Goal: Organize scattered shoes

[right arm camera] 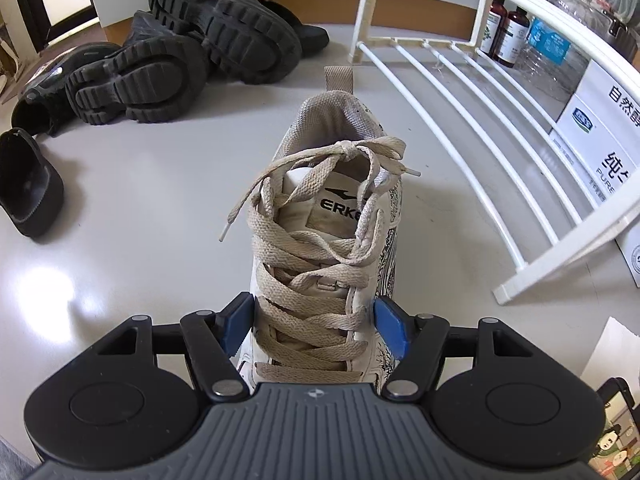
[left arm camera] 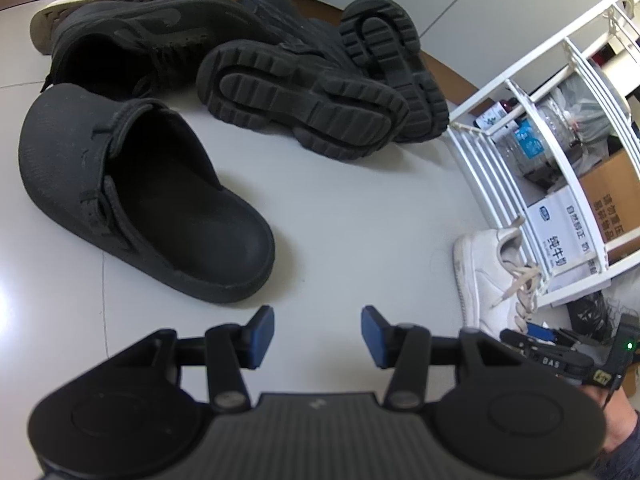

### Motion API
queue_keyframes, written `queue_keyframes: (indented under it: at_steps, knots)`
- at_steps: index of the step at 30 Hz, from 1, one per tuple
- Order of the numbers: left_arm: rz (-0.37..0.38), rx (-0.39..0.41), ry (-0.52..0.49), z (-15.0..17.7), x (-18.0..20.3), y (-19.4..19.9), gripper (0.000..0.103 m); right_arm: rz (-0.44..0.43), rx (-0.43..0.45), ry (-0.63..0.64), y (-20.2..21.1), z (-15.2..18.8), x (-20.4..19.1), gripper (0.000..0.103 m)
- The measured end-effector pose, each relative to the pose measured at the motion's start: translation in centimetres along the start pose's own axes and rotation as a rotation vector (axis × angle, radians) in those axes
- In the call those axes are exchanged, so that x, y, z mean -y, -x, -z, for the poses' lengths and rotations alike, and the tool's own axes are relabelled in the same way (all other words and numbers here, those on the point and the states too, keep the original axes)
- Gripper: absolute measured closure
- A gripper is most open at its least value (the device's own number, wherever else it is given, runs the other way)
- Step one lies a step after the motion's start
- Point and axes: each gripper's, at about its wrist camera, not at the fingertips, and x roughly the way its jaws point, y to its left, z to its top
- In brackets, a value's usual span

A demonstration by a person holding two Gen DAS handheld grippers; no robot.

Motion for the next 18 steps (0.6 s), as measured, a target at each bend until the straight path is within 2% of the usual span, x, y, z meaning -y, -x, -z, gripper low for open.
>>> queue_keyframes:
  at_steps: [4, 14, 18]
  knots:
    - [-0.004, 0.004, 0.001, -0.2, 0.0, -0.1, 0.053, -0.017, -0.019, 0.037, 0.1, 0.1, 1.1, 0.033]
    - [-0.010, -0.009, 0.002, -0.2, -0.3, -0.2, 0.054, 0.004, -0.057, 0.080, 0.5, 0.3, 2.4, 0.032]
    - [-0.014, -0.008, 0.004, -0.3, -0.4, -0.1, 0.054, 0.017, -0.079, 0.027, 0.9, 0.2, 2.8, 0.030]
